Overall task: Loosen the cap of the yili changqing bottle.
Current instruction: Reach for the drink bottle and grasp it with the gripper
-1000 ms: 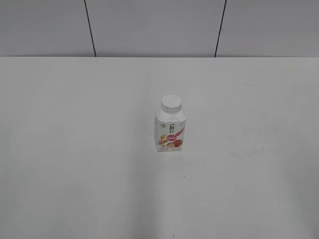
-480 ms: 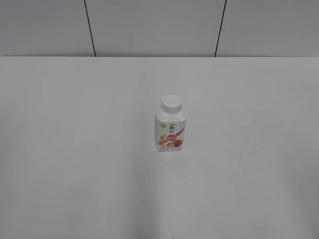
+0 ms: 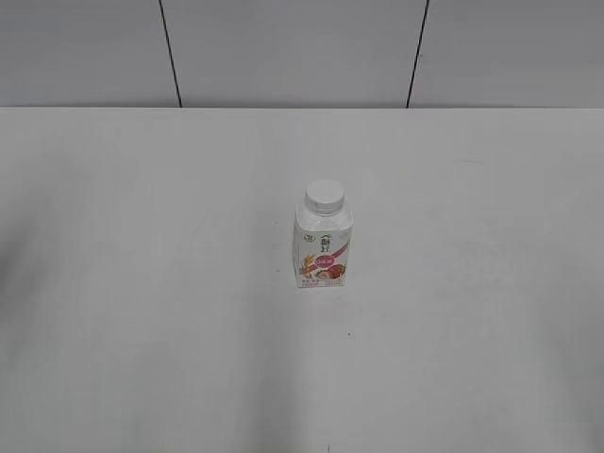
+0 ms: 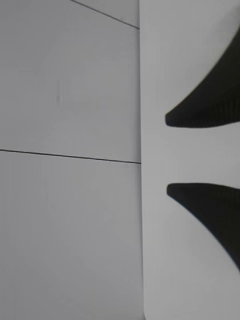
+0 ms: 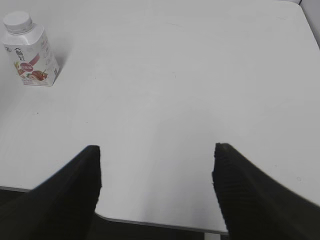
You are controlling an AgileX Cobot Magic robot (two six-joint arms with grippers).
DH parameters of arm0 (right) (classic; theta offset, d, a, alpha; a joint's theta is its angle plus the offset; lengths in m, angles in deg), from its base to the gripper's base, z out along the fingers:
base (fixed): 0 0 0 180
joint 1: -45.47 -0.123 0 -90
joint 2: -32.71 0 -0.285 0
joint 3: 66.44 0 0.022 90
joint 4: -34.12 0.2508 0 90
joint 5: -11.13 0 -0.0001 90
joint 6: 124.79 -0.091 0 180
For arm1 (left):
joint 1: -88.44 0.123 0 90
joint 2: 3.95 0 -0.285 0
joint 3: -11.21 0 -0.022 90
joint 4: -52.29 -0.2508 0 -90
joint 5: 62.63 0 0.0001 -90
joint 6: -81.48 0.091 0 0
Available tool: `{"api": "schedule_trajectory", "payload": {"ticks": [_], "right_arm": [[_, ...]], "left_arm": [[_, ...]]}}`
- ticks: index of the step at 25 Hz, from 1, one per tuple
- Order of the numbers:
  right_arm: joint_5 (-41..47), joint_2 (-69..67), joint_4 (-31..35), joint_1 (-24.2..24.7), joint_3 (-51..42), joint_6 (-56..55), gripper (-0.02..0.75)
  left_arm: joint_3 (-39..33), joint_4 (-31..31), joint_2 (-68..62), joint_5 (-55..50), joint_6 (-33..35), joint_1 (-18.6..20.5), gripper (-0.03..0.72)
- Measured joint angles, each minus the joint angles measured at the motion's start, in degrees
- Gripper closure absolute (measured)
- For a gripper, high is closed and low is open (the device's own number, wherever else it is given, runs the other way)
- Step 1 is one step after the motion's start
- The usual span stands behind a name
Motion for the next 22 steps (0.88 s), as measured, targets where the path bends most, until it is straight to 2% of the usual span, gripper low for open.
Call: {"api": "schedule_trajectory", "payload": {"ticks": [9,11,13,19,22], "right_arm": [[0.0,0.0,0.0,0.0,0.0,0.0,0.186],[0.0,0.0,0.0,0.0,0.0,0.0,0.186],[0.0,0.0,0.0,0.0,0.0,0.0,0.186],[0.0,0.0,0.0,0.0,0.0,0.0,0.186],[0.0,0.0,0.0,0.0,0.0,0.0,0.186]], "left_arm": [[-0.18,-0.8,-26.44,20.63,0.0,0.0,0.445],[-0.24,-2.74,-31.65,24.5,-0.4,0.0,0.445],[-0.42,-6.46,-36.85,28.95,-2.1,0.0,0.445],[-0.58,-19.57,-50.4,46.62,-13.15,0.0,0.445],[-0.58,-28.63,-56.59,56.05,-17.21,0.0,0.445]]}}
